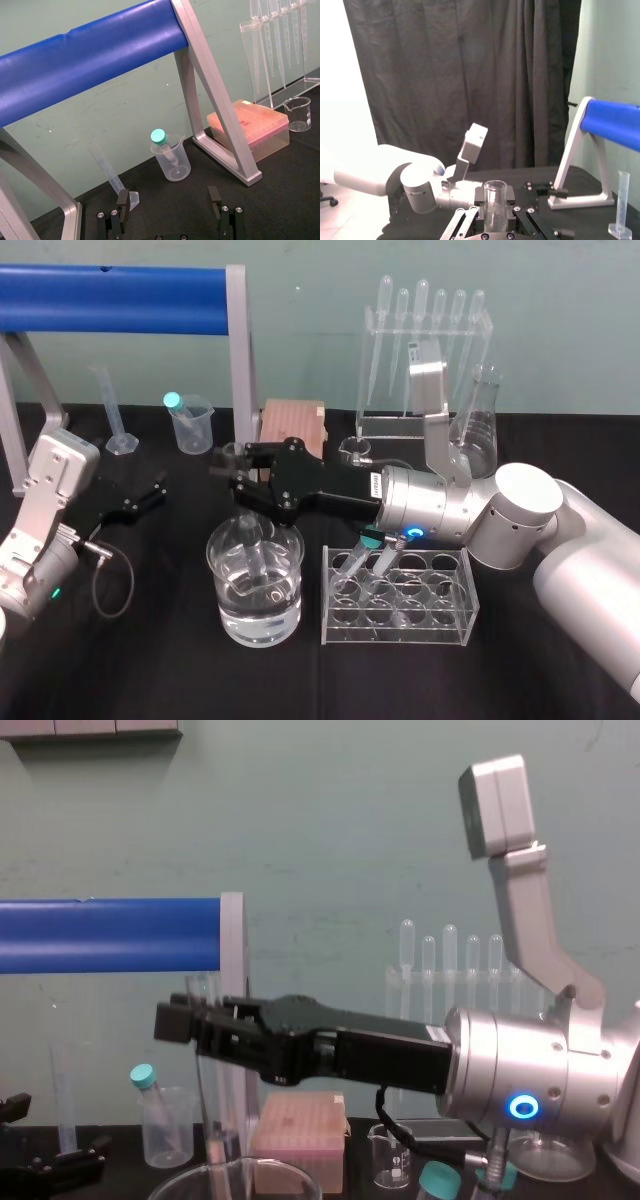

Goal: Hold the test tube with one hand and immerse one end into the beaker, then return it to the test tube rack.

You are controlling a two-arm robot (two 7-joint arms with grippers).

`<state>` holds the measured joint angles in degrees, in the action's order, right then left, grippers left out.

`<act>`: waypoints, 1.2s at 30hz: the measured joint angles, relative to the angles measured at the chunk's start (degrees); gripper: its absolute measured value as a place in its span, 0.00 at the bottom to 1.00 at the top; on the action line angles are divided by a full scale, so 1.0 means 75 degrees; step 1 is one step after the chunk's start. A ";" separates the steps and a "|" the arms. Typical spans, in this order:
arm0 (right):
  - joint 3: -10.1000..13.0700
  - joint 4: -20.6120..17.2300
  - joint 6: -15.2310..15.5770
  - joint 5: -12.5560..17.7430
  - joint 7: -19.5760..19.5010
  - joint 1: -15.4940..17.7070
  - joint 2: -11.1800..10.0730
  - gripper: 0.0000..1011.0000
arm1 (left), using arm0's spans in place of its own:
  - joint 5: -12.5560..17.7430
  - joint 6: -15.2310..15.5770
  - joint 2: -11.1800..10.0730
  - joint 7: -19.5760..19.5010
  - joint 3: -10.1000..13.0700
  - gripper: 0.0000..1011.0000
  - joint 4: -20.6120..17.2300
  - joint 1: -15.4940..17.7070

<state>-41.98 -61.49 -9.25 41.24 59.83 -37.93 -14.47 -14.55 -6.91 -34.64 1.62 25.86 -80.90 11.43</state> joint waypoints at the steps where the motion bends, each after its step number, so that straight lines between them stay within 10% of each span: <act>1: -0.0010 0.0025 0.0008 -0.0019 -0.0006 -0.0003 0.0005 0.22 | 0.0000 0.0000 0.0000 0.0000 0.0000 0.99 0.0000 0.0000; 36: -0.0066 0.0239 0.0119 -0.0150 -0.0018 -0.0036 0.0040 0.22 | 0.0000 0.0000 0.0000 0.0000 0.0000 0.99 0.0000 0.0000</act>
<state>-42.47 -59.70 -8.35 40.12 59.69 -38.20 -14.16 -14.55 -6.91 -34.64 1.62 25.86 -80.90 11.43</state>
